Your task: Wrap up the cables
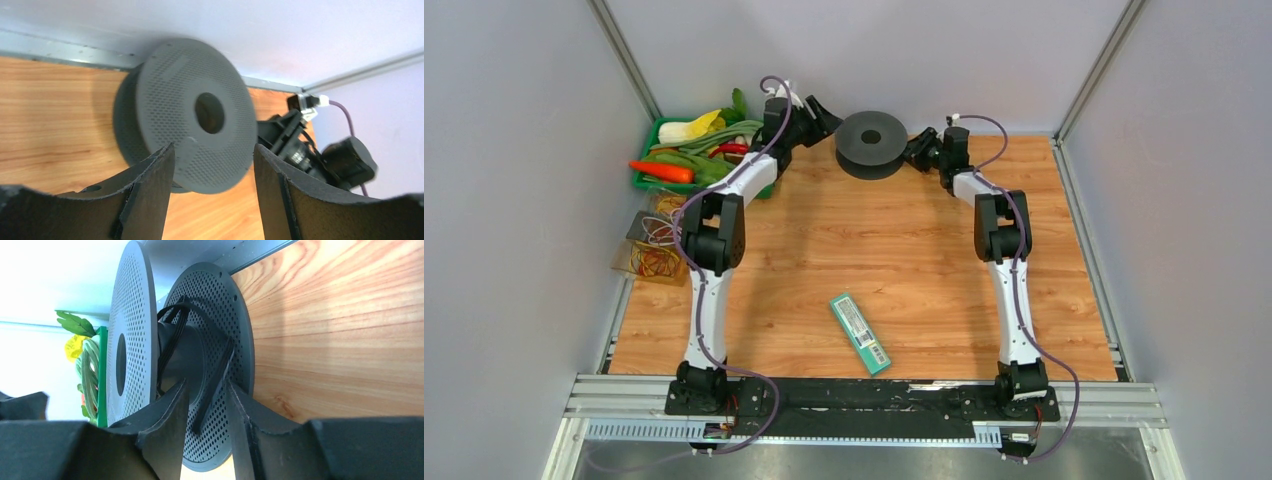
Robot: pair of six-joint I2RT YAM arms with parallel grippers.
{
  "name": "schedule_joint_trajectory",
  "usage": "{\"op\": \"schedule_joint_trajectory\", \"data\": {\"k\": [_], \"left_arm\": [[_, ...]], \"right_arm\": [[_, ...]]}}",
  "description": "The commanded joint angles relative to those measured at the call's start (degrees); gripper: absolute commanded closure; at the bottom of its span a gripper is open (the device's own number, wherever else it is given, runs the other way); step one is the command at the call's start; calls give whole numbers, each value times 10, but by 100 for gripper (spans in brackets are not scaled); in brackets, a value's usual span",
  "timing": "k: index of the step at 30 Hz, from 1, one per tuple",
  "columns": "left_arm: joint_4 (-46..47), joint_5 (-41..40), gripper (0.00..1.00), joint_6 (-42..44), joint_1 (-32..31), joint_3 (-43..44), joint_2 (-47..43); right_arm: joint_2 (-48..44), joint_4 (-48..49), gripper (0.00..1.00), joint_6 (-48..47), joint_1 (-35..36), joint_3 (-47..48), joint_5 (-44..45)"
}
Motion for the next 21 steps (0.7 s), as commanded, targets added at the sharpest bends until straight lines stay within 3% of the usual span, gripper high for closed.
{"op": "schedule_joint_trajectory", "data": {"k": [1,5,11,14,21], "left_arm": [[31,52,34,76,-12,-19,-81],[20,50,33,106,-15,-34,-116],[-28,46,31,174,-15,-56,-185],[-100,50,30,221,-14,-43,-216],[-365,31,29,366,-15,17,-289]], "right_arm": [[-23,14,59,-22,2,-21,11],[-61,-3,58,-43,-9,-55,24],[-144,-33,45,-82,-33,-126,19],[-196,-47,37,-105,-50,-171,14],[-340,-106,20,-178,-104,-252,-13]]}}
